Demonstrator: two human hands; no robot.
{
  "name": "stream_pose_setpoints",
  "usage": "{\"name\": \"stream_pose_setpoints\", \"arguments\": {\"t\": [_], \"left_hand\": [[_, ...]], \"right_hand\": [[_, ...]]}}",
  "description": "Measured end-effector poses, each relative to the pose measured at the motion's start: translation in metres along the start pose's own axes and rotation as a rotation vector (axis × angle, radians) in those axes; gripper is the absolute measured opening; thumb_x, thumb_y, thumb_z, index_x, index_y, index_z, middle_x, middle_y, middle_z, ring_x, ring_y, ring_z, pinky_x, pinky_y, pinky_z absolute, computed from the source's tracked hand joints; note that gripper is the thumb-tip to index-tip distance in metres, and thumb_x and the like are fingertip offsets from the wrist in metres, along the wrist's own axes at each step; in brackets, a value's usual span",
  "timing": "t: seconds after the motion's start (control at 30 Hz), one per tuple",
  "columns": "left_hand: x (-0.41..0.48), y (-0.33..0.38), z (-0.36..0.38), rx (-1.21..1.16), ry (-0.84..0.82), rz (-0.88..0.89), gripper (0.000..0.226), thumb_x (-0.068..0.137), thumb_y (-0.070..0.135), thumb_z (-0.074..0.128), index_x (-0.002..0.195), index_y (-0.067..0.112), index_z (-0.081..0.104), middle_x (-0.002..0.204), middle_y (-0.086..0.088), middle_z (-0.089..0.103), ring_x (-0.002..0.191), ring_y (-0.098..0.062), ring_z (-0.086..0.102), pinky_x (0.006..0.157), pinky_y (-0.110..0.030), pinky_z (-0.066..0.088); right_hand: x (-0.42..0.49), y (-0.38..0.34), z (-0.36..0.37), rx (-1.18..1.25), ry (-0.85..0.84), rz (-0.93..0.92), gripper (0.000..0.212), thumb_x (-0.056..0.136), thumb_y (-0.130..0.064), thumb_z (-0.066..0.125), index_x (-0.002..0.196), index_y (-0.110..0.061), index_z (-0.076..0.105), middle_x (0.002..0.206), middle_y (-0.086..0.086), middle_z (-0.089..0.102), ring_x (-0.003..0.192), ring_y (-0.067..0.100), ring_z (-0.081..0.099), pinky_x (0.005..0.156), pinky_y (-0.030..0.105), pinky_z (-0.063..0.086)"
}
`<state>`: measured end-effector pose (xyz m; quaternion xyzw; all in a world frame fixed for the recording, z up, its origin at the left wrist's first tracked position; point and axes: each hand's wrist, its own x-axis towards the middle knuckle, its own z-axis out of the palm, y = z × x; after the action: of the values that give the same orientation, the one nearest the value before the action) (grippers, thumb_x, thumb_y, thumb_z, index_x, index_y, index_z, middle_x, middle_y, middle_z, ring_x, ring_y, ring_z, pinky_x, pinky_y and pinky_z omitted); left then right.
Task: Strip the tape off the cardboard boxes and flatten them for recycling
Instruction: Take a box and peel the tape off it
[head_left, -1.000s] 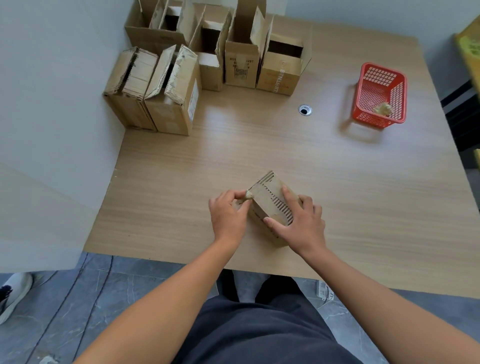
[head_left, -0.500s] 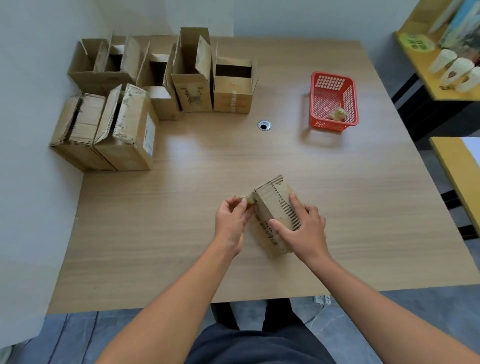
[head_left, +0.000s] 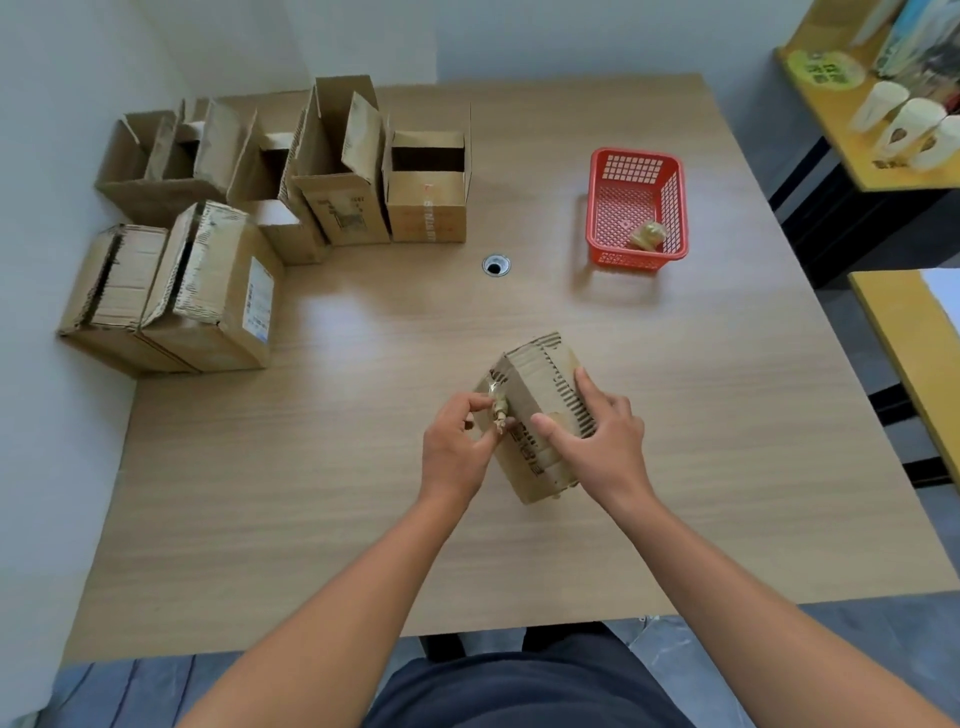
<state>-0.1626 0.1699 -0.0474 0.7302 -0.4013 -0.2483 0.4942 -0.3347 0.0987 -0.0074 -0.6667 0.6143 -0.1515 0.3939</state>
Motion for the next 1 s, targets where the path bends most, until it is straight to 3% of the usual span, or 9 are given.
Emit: {"name": "stream_pose_setpoints", "arguments": {"t": [0.1,0.2,0.3,0.4,0.5,0.6,0.7,0.83,1.0], "left_hand": [[0.009,0.006,0.005,0.031,0.005,-0.044,0.027,0.078,0.026,0.088,0.096,0.031,0.068,0.114,0.02,0.049,0.11,0.009,0.046,0.097,-0.027,0.045],[0.018,0.018,0.013,-0.148,-0.051,-0.092,0.025,0.083,0.014,0.084,0.099,0.023,0.066,0.122,0.009,0.053,0.104,-0.007,0.061,0.095,-0.025,0.052],[0.022,0.032,0.028,-0.394,-0.054,-0.225,0.022,0.09,0.003,0.074,0.101,0.016,0.061,0.102,0.0,0.07,0.091,-0.02,0.07,0.085,-0.039,0.06],[0.023,0.042,0.037,-0.683,0.023,-0.35,0.02,0.095,0.0,0.067,0.103,0.012,0.054,0.089,-0.004,0.068,0.08,-0.02,0.069,0.079,-0.032,0.059],[0.023,0.049,0.041,-0.61,-0.039,-0.317,0.015,0.098,0.01,0.067,0.109,0.015,0.059,0.09,-0.001,0.072,0.084,-0.015,0.068,0.079,-0.028,0.057],[0.036,0.06,0.049,-0.526,-0.11,-0.315,0.009,0.096,0.018,0.07,0.104,0.019,0.07,0.088,0.001,0.07,0.077,-0.013,0.061,0.077,-0.026,0.056],[0.06,0.072,0.067,-0.372,-0.149,-0.316,0.013,0.097,0.026,0.069,0.108,0.022,0.074,0.104,-0.012,0.063,0.074,-0.011,0.057,0.073,-0.022,0.053],[0.099,0.095,0.101,-0.305,-0.243,-0.289,0.026,0.101,0.017,0.062,0.126,0.022,0.067,0.099,0.001,0.063,0.079,-0.012,0.057,0.071,-0.023,0.051],[0.162,0.113,0.154,-0.303,-0.229,-0.274,0.023,0.096,0.004,0.064,0.111,0.021,0.06,0.101,-0.002,0.066,0.084,-0.015,0.063,0.078,-0.031,0.055]], "right_hand": [[0.008,0.004,-0.011,-0.003,-0.01,0.004,0.104,0.061,-0.088,0.056,0.155,-0.051,0.03,0.125,-0.01,0.043,0.121,0.016,0.034,0.106,0.042,0.039],[0.015,0.009,-0.021,0.023,-0.001,0.006,0.104,0.06,-0.088,0.057,0.154,-0.051,0.032,0.123,-0.012,0.044,0.117,0.013,0.033,0.1,0.038,0.039],[0.022,0.017,-0.032,0.057,0.014,0.004,0.104,0.062,-0.087,0.059,0.155,-0.05,0.031,0.121,-0.012,0.044,0.117,0.012,0.033,0.096,0.032,0.035],[0.033,0.028,-0.05,0.013,0.056,0.057,0.103,0.063,-0.087,0.058,0.156,-0.051,0.029,0.128,-0.009,0.044,0.121,0.017,0.035,0.1,0.038,0.039],[0.044,0.045,-0.075,-0.141,0.109,0.099,0.096,0.07,-0.084,0.06,0.154,-0.053,0.028,0.136,-0.005,0.042,0.127,0.024,0.035,0.103,0.053,0.044],[0.053,0.06,-0.094,-0.22,0.133,0.079,0.092,0.074,-0.082,0.063,0.154,-0.053,0.028,0.138,-0.002,0.042,0.127,0.027,0.036,0.102,0.055,0.044],[0.063,0.068,-0.105,-0.278,0.157,0.06,0.093,0.075,-0.083,0.06,0.155,-0.054,0.024,0.139,-0.002,0.041,0.126,0.028,0.037,0.102,0.054,0.044],[0.089,0.075,-0.121,-0.314,0.179,0.061,0.093,0.076,-0.086,0.054,0.156,-0.053,0.021,0.144,0.001,0.038,0.127,0.031,0.037,0.101,0.054,0.042],[0.141,0.085,-0.148,-0.377,0.26,0.07,0.093,0.08,-0.087,0.046,0.159,-0.05,0.015,0.145,0.004,0.036,0.125,0.031,0.037,0.098,0.052,0.043]]}}
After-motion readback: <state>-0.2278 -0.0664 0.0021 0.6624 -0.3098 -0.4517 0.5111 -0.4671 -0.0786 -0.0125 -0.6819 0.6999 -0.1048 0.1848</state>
